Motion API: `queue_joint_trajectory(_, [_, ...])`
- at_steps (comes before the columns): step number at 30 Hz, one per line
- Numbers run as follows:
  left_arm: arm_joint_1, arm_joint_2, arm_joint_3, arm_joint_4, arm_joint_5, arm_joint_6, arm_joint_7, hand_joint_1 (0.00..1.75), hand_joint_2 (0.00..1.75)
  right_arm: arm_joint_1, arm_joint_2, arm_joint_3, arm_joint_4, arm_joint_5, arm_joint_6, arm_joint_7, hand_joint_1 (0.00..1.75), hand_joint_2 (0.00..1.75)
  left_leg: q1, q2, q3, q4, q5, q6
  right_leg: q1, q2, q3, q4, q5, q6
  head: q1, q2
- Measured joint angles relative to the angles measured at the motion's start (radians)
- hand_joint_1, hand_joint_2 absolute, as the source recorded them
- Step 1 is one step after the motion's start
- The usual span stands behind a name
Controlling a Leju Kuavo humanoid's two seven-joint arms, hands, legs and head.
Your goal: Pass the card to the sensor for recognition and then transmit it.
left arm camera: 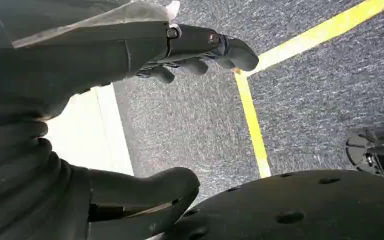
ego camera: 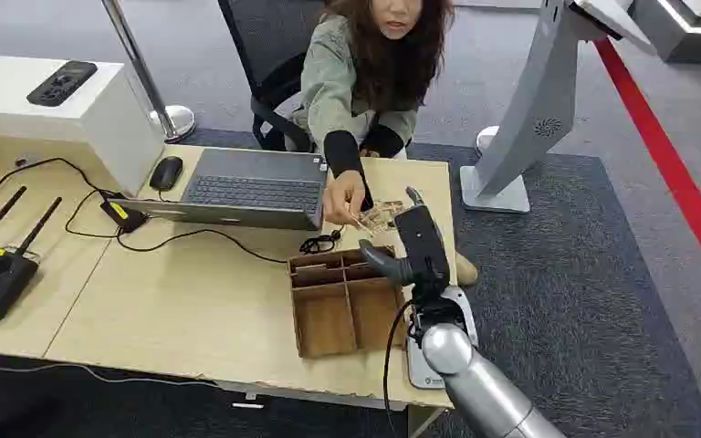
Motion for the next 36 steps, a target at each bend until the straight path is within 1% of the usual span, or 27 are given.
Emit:
queue_joint_trajectory(1, [0.000,0.000,-0.002,0.000,0.000,0.000,0.000,0.00,1.75,0.000,0.000,0.002,0.001,0.002,0.000,0.001,0.58,1.75,0.000,0.000,0.000,0.000,0.000,0.000,0.000,0.000,0.000,0.000,0.000,0.000,0.000,0.000])
queue_joint_trajectory(2, [0.000,0.000,-0.003,0.000,0.000,0.000,0.001,0.00,1.75,0.000,0.000,0.003,0.001,0.003,0.000,0.002,0.58,1.75,0.000,0.000,0.000,0.000,0.000,0.000,0.000,0.000,0.000,0.000,0.000,0.000,0.000,0.000])
queue_joint_trajectory(3, [0.000,0.000,-0.003,0.000,0.001,0.000,0.003,0.00,1.75,0.000,0.000,0.004,0.002,0.005,-0.001,0.003,1.50,1.75,0.000,0.000,0.000,0.000,0.000,0.000,0.000,0.000,0.000,0.000,0.000,0.000,0.000,0.000])
queue_joint_trajectory(4, [0.000,0.000,-0.003,0.000,0.001,0.000,0.003,0.00,1.75,0.000,0.000,0.005,0.001,0.005,-0.002,0.003,1.75,1.75,0.000,0.000,0.000,0.000,0.000,0.000,0.000,0.000,0.000,0.000,0.000,0.000,0.000,0.000])
queue_joint_trajectory(27, [0.000,0.001,-0.007,0.000,0.001,0.000,-0.003,0.00,1.75,0.000,-0.014,0.010,-0.006,0.018,-0.010,0.024,1.75,1.75,0.000,0.000,0.000,0.000,0.000,0.000,0.000,0.000,0.000,0.000,0.000,0.000,0.000,0.000])
queue_joint_trajectory(32, [0.001,0.001,-0.011,0.000,0.010,0.000,-0.004,0.00,1.75,0.006,-0.026,0.002,-0.037,0.019,-0.037,0.024,1.75,1.75,0.000,0.000,0.000,0.000,0.000,0.000,0.000,0.000,-0.001,0.000,0.000,0.000,0.000,0.000])
queue_joint_trajectory(36, [0.002,0.001,-0.011,0.000,0.021,0.000,-0.004,0.00,1.75,0.029,-0.052,-0.025,-0.103,0.028,-0.069,0.035,1.75,1.75,0.000,0.000,0.000,0.000,0.000,0.000,0.000,0.000,-0.001,0.000,0.000,0.000,0.000,0.000])
